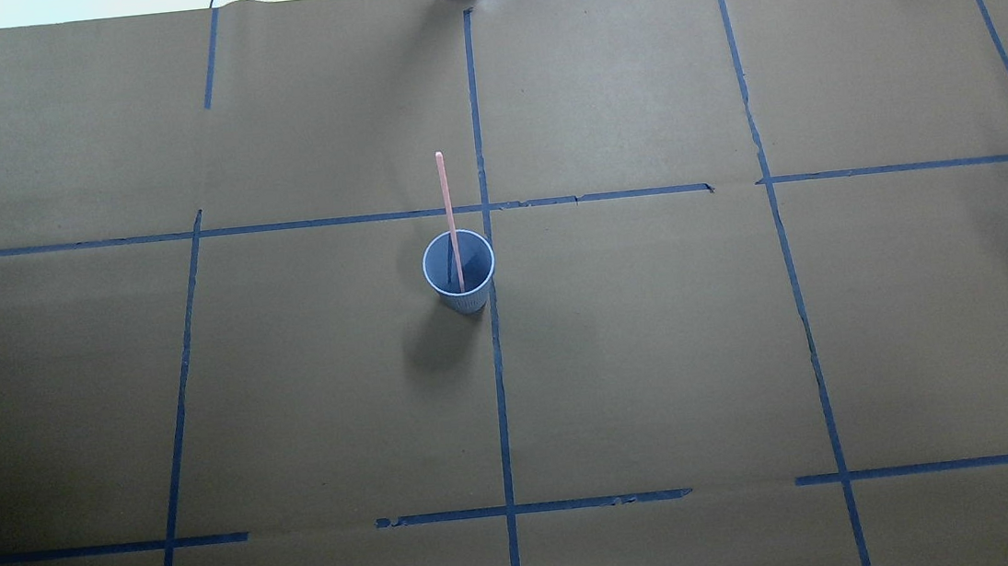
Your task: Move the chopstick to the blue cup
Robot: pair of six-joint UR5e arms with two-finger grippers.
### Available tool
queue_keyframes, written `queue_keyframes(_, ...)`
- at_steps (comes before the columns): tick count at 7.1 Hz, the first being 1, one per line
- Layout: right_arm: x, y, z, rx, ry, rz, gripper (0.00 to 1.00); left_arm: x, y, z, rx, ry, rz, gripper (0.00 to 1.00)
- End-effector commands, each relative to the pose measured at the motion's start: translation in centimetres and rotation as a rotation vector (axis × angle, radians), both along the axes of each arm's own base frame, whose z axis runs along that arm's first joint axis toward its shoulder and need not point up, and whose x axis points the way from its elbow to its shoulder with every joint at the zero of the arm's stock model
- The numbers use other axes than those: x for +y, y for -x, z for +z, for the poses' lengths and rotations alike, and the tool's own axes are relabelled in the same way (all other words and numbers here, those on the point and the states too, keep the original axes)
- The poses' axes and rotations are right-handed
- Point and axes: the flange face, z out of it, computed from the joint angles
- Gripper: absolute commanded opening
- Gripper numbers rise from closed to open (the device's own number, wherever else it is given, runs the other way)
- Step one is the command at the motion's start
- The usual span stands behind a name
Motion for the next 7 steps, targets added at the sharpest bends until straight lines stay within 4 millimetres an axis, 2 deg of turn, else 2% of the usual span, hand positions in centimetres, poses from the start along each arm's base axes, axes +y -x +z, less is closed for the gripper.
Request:
queue_keyframes(1, -0.08, -0.29, 0.28, 0.044, -0.002, 0.003, 1.00, -0.10, -0.07, -0.07, 0.000, -0.002, 0.001, 1.00)
queue_keyframes(7, 0.01, -0.40, 0.21, 0.060, -0.011, 0.000, 1.00, -0.18, -0.07, -0.09, 0.000, -0.004, 0.001, 1.00)
